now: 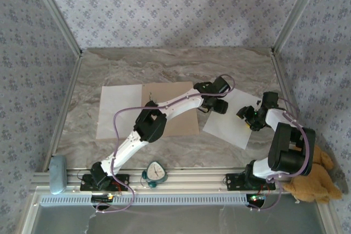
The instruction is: Put the files into the folder
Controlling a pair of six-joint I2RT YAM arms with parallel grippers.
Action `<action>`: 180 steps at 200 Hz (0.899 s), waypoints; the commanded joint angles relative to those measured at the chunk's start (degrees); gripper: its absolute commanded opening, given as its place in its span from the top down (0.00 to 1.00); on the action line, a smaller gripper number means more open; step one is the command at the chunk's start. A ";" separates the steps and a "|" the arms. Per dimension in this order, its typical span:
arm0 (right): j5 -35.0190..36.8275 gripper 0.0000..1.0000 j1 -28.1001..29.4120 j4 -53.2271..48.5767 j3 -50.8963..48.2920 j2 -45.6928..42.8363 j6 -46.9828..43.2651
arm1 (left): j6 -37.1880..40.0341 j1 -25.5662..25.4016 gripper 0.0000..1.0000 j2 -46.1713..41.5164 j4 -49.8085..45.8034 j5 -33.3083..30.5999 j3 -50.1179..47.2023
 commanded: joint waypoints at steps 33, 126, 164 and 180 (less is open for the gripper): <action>-1.66 0.43 -0.24 0.61 -0.51 2.24 -0.76 | -1.93 -1.10 0.34 1.16 -3.05 1.47 1.28; -3.53 0.44 1.14 2.65 -1.66 3.48 0.78 | -2.52 -1.06 0.28 -0.91 -3.71 2.70 0.41; -4.23 0.44 1.38 2.89 -1.68 3.54 1.31 | -2.82 -1.01 0.25 -1.81 -3.56 3.69 -0.38; -4.68 0.44 1.38 3.26 -1.85 3.54 1.67 | -2.94 -1.01 0.24 -2.33 -3.37 3.78 -0.89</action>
